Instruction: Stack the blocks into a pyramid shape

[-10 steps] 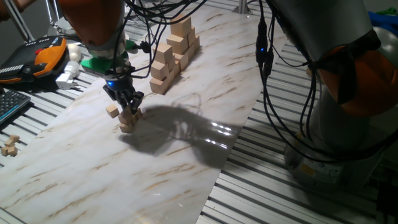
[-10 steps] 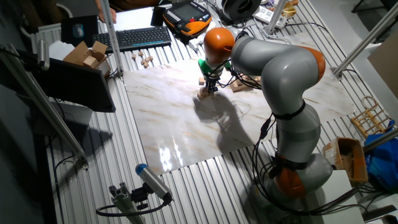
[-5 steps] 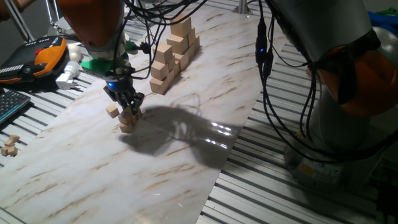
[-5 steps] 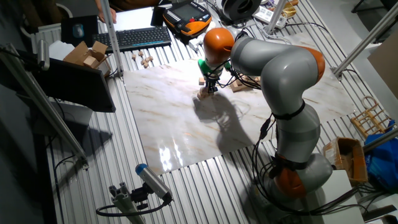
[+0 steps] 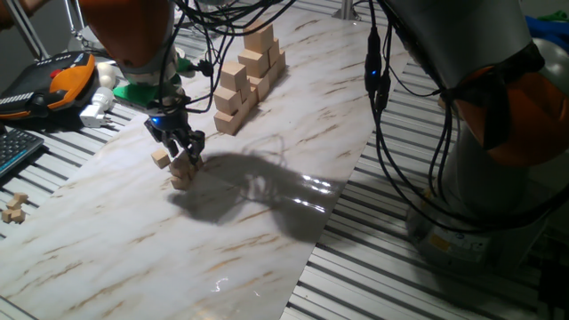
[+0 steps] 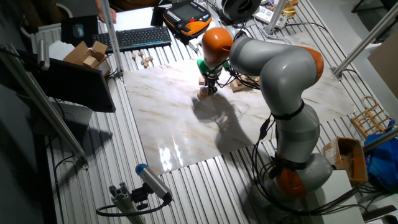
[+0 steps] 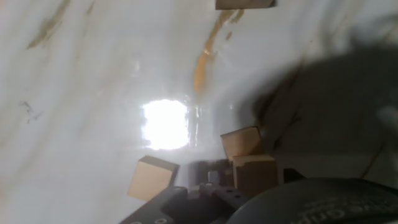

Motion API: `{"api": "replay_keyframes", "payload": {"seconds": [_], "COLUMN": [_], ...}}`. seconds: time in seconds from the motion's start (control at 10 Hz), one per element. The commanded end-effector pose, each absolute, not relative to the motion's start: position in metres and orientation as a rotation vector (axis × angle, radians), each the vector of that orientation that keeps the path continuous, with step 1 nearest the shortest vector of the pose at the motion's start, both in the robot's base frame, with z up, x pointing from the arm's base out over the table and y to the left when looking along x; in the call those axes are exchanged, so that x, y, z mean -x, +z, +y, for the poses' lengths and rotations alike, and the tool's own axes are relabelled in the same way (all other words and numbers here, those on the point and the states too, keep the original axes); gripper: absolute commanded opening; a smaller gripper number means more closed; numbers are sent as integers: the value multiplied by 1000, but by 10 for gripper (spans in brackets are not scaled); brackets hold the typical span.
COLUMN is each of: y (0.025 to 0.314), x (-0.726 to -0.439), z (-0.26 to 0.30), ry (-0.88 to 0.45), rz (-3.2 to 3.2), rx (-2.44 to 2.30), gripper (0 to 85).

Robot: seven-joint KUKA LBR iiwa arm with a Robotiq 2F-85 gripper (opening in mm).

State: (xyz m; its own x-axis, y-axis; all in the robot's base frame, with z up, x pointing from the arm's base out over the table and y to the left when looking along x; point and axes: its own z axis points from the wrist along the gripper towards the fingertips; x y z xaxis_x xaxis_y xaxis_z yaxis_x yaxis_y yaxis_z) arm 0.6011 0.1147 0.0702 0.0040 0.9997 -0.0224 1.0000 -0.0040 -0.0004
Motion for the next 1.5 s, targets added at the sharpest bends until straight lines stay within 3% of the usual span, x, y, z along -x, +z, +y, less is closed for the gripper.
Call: {"api": "replay_keyframes", "payload": {"seconds": [0.0,0.9,1.4], "y": [75,108,97], "x": [-603,-626,-663], "z": [115,136,133], "ry": [-25,23,49], "rz": [2214,2160,2145], "rx": [-2223,-2274,-2248], "gripper": [680,680,680]}}
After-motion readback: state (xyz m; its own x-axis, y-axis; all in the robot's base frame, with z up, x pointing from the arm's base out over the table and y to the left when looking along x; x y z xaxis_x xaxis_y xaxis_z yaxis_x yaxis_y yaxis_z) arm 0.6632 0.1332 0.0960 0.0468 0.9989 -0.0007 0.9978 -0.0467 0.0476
